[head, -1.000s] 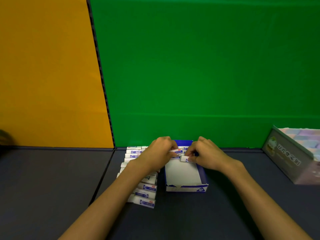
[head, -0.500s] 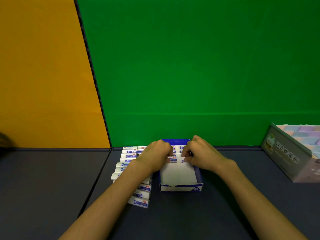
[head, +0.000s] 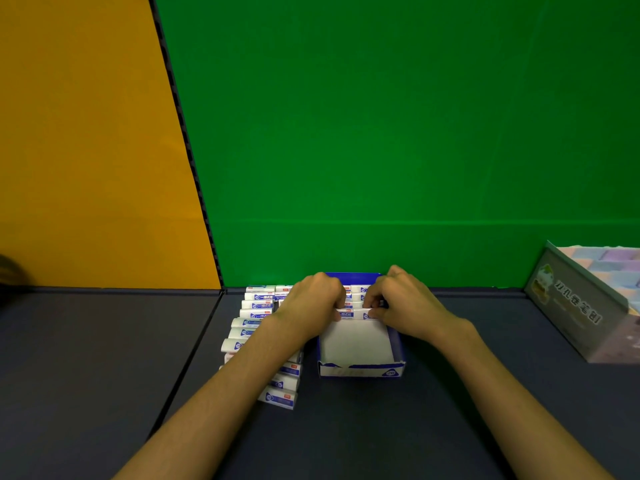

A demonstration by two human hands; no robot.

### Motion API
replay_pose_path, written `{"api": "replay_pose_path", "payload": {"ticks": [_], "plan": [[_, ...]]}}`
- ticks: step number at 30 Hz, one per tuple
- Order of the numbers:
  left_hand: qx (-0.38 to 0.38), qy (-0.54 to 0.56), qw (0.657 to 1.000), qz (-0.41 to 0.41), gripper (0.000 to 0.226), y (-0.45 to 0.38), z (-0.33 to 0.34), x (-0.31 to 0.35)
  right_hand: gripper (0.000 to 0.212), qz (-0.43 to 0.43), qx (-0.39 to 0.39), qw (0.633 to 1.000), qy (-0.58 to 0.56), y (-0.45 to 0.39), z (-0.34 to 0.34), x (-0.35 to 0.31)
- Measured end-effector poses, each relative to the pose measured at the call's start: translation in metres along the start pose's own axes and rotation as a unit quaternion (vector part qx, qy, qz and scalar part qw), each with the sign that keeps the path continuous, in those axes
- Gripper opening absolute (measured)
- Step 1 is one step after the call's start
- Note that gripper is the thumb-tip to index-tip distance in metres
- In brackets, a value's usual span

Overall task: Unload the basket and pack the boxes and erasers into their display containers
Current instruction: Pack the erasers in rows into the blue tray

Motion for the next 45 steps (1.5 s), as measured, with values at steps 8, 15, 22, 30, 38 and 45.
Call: {"api": "replay_pose_path", "payload": {"ticks": [8, 15, 22, 30, 38, 45], "plan": [[0.020, -0.017, 0.999, 0.034, 0.022, 0.006, -0.001, -0.001, 0.015, 0.011, -0.008, 1.000, -0.022, 0.000, -0.002, 0.001], [0.035, -0.094, 0.993, 0.055, 0.027, 0.013, -0.006, -0.001, 0.017, 0.013, -0.003, 1.000, -0.016, -0.001, -0.007, -0.006], [0.025, -0.123, 0.990, 0.064, 0.032, 0.015, -0.002, -0.004, 0.015, 0.028, -0.010, 1.000, 0.007, -0.001, -0.003, -0.007], [0.067, 0.039, 0.995, 0.070, 0.039, 0.028, -0.028, -0.024, 0.016, 0.008, 0.011, 0.998, -0.058, 0.001, -0.015, -0.027], [0.072, 0.051, 0.996, 0.025, 0.031, 0.063, -0.042, -0.075, 0.015, -0.033, 0.020, 0.996, -0.086, -0.013, -0.015, -0.067], [0.029, 0.086, 0.996, -0.019, 0.024, 0.098, -0.034, -0.115, 0.015, -0.067, 0.003, 0.995, -0.079, -0.020, -0.004, -0.102]]}}
Point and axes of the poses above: each hand's wrist, its own y-axis away from the middle knuckle, its own z-axis out of the palm, x = y × z, the point moved 7 cm from there along -y, towards the middle knuckle, and after that the axes turned 3 degrees about -x, right-handed, at the moved point
